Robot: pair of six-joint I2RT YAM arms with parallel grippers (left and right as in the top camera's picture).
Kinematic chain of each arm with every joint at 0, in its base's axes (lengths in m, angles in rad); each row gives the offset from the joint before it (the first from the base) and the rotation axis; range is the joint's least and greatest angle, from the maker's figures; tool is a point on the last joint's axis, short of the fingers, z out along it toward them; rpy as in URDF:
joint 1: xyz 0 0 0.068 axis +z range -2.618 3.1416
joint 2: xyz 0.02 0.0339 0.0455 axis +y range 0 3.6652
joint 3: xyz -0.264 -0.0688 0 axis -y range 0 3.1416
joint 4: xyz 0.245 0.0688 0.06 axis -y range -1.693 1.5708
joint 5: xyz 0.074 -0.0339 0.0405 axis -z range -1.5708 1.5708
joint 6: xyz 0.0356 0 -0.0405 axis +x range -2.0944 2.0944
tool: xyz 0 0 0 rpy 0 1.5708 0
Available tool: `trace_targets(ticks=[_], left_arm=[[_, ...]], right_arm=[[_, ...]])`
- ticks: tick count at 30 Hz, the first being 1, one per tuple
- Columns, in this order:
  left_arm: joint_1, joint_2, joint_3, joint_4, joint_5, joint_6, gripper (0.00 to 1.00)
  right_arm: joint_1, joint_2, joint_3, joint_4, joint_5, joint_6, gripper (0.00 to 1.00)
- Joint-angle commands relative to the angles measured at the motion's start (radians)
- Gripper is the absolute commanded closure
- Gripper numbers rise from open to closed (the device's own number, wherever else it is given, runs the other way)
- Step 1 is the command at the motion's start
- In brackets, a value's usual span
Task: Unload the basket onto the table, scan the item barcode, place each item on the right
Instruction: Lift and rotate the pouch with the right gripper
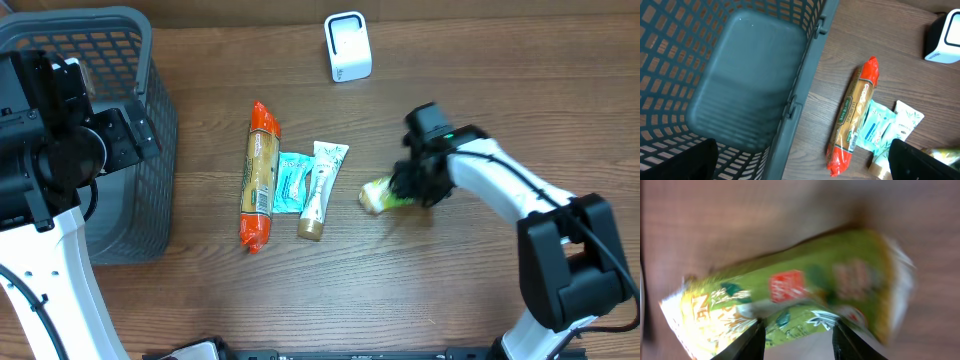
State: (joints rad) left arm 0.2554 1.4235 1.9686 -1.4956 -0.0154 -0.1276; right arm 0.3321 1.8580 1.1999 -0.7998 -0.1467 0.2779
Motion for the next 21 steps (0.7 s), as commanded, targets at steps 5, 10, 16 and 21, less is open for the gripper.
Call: trace_targets(ticks=[5, 10, 16, 21], left_arm=[[0.002, 0.003, -0.004, 0.004, 0.008, -0.007, 0.0], [0.002, 0.003, -0.003, 0.003, 0.008, -0.007, 0.0], [0.002, 0.003, -0.004, 0.003, 0.008, -0.007, 0.0], [0.002, 0.003, -0.003, 0.004, 0.008, -0.007, 0.0]], right_arm=[[-0.11, -0.019, 0.105, -0.035, -0.187, 0.052, 0.37], [-0.082, -0.049, 0.122, -0.099, -0.256, 0.408, 0.0], [-0.005, -0.049, 0.045, -0.032, -0.162, 0.668, 0.0], [0.063, -0.049, -0.022, 0.066, 0.007, 0.819, 0.02]])
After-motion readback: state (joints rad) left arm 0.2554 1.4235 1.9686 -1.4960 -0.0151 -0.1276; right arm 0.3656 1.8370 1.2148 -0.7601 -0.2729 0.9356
